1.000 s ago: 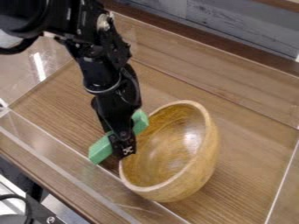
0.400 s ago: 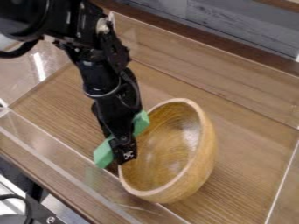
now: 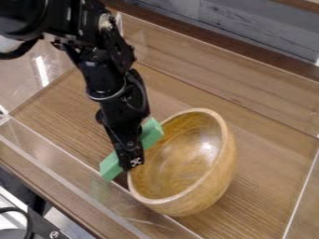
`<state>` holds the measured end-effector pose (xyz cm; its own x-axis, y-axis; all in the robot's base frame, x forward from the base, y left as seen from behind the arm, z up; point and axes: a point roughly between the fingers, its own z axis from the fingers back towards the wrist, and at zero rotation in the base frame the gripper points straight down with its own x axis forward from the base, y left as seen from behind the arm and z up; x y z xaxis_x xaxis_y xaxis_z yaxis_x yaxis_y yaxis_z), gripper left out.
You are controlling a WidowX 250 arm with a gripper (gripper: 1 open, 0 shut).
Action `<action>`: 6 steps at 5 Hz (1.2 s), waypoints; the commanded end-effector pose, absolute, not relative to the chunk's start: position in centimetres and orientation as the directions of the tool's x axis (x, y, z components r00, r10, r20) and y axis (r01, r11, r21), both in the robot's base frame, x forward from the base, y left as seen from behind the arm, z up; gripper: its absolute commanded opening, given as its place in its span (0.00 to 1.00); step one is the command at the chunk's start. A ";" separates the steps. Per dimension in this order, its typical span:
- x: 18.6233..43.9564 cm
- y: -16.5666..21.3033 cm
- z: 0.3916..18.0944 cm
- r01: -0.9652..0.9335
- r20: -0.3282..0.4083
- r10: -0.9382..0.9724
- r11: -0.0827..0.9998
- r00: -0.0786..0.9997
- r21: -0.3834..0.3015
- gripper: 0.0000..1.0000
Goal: Remove the green block from inside the brown bowl and put it on the table
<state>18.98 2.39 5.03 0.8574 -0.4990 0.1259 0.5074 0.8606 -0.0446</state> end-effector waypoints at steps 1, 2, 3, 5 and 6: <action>20.0 3.2 6.3 0.502 0.165 -0.492 0.865 0.855 -0.024 0.00; 20.0 3.6 6.4 0.500 0.169 -0.488 0.865 0.856 -0.034 0.00; 20.2 3.9 6.4 0.499 0.173 -0.486 0.866 0.857 -0.038 0.00; 20.8 3.9 6.2 0.503 0.183 -0.489 0.864 0.853 -0.038 1.00; 21.2 3.8 5.9 0.508 0.189 -0.493 0.861 0.849 -0.037 1.00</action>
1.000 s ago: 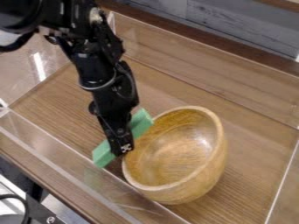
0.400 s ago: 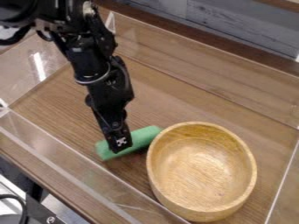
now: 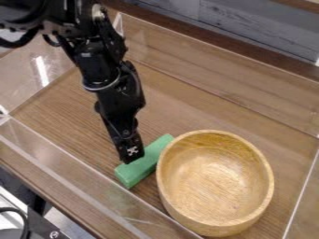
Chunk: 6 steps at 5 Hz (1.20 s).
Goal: Remove the green block from inside the brown bowl and put it on the table
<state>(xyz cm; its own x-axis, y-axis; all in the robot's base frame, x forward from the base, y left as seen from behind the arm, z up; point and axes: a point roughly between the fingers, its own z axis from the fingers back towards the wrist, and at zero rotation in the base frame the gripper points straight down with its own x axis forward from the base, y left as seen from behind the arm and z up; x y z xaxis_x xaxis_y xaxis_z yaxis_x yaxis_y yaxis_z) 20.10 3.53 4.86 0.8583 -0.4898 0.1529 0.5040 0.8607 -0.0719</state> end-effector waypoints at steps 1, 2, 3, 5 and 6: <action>21.6 3.8 5.6 0.513 0.195 -0.497 0.858 0.845 -0.035 1.00; 21.9 3.8 5.3 0.519 0.199 -0.503 0.854 0.841 -0.033 1.00; 22.3 3.8 5.1 0.524 0.204 -0.508 0.851 0.837 -0.031 1.00; 22.8 3.9 4.6 0.537 0.213 -0.520 0.843 0.827 -0.027 1.00; 23.1 4.0 4.3 0.544 0.218 -0.526 0.839 0.822 -0.026 1.00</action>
